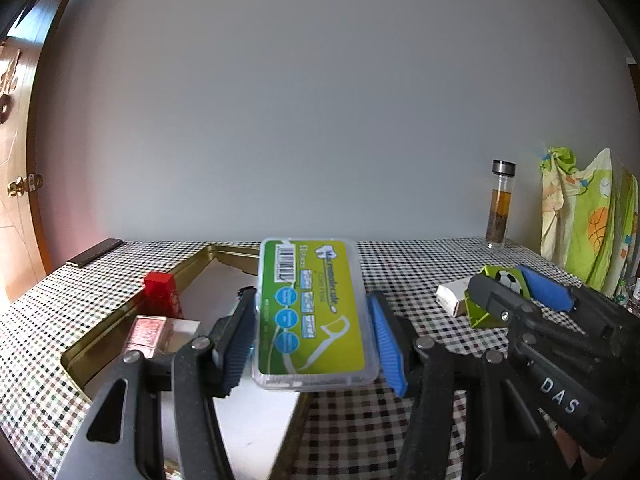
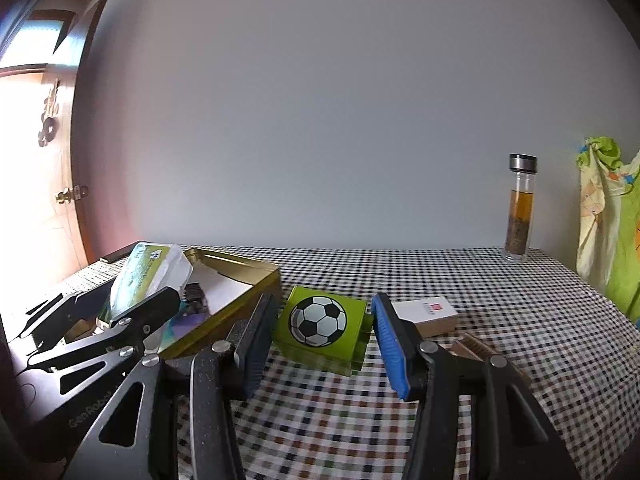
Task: Organize rigid objects
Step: 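Carry the floss case and the soccer-ball block over the gold tin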
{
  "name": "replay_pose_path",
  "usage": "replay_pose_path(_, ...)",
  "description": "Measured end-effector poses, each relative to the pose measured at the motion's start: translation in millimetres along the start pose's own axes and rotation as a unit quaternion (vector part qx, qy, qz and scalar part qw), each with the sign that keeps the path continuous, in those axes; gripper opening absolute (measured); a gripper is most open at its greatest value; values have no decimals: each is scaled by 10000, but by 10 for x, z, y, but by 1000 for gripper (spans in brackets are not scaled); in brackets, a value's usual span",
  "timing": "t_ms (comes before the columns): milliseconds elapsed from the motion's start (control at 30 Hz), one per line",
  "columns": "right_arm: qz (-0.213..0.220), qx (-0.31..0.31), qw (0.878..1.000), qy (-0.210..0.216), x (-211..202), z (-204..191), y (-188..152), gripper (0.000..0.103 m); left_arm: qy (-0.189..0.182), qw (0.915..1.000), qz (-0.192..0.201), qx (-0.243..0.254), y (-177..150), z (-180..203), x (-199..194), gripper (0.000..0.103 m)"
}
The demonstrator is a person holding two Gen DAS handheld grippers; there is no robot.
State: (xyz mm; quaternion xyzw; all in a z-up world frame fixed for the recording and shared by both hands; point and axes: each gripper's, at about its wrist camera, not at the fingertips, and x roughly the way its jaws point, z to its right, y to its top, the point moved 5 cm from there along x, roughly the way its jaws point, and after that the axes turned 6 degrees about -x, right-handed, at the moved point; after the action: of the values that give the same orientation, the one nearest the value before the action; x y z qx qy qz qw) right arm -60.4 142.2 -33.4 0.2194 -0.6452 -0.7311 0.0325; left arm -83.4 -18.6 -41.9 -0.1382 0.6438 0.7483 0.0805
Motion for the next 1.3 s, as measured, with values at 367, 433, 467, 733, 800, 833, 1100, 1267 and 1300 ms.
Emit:
replay_pose_path(367,4,-90,9997,211,38,-143,10,52,137,9998,-26,-103,-11,-199,-42,55)
replay_pose_path(433,-6,-106,9997,231,65,-152,19,52,151,9998,-34,-115,-16,-242,-61,55)
replay_pose_path(467,-13,-105,9996,245,67,-160,16,52,159,9998,-35,-120,-18,-260,-66,55)
replay_pose_path(733,-69,-133,9991,397,112,-268,19,52,241,9993,-37,-266,19,-448,-110,55)
replay_pose_path(800,-76,-156,9990,424,131,-307,27,52,251,9993,-36,-287,39,-483,-120,55)
replay_pose_path(833,-81,-158,9989,439,140,-326,31,52,264,9992,-28,-294,50,-495,-120,55)
replay_pose_path(1100,-128,-190,9979,605,225,-419,81,52,376,9988,-90,-315,67,-612,-105,55)
replay_pose_path(1267,-157,-196,9970,731,284,-499,122,52,474,9983,-106,-322,68,-709,-114,55)
replay_pose_path(1300,-158,-209,9969,745,296,-525,126,52,490,9982,-104,-329,74,-730,-117,55)
